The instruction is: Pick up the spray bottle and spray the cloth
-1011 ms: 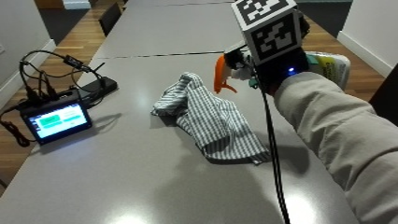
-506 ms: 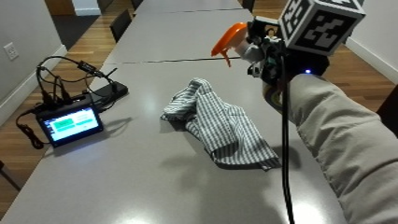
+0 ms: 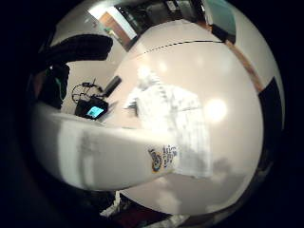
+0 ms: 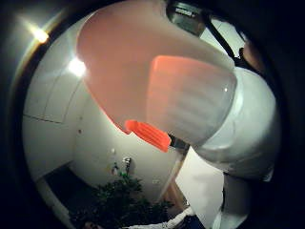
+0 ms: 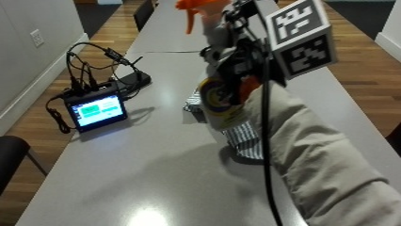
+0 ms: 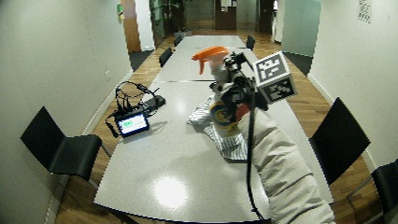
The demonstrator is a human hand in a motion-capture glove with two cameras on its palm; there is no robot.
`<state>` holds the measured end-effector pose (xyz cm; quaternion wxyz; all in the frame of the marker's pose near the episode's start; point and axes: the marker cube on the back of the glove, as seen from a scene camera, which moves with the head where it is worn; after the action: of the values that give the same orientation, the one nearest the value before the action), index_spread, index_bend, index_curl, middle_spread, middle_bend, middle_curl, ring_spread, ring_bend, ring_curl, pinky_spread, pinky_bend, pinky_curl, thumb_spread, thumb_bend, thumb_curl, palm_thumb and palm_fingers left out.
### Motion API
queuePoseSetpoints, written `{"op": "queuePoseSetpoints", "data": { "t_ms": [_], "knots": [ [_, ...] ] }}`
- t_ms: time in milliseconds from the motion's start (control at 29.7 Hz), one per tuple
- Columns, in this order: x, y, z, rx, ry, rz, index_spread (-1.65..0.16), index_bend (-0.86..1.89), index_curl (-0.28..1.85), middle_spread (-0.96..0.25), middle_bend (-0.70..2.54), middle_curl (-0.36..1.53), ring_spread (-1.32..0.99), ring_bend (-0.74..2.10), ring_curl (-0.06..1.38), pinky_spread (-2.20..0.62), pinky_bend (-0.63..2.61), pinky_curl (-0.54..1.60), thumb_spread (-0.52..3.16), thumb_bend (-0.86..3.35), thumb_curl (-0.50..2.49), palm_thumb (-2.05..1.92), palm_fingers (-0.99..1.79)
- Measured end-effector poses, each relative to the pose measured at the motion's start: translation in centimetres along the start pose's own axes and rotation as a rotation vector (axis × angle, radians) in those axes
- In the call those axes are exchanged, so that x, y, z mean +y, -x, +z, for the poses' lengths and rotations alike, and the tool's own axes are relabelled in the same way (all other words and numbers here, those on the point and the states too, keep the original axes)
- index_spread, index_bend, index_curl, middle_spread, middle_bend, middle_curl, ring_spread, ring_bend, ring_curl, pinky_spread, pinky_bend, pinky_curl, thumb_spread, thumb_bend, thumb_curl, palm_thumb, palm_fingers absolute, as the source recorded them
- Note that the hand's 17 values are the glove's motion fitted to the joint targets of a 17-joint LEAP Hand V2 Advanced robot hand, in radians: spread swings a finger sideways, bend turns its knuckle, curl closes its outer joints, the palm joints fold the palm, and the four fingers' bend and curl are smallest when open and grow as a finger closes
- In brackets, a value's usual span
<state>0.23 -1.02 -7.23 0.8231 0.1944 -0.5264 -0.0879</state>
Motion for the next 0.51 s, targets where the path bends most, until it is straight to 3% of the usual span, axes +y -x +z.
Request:
{"op": "queuePoseSetpoints", "data": {
  "t_ms": [270,506],
  "knots": [
    [4.4,0.8,12.1,-0.171,0.119,0.032,-0.26,0.15,0.48,-0.13,0.32,0.56,-0.2,0.36,0.51,-0.26,0.33,0.47,0.29,-0.02,0.73,1.18,1.08],
    [6.5,0.3,16.7,-0.221,0.158,0.069,-0.26,0.14,0.48,-0.13,0.3,0.56,-0.2,0.35,0.51,-0.25,0.32,0.47,0.31,-0.02,0.73,1.2,1.05]
  ]
}}
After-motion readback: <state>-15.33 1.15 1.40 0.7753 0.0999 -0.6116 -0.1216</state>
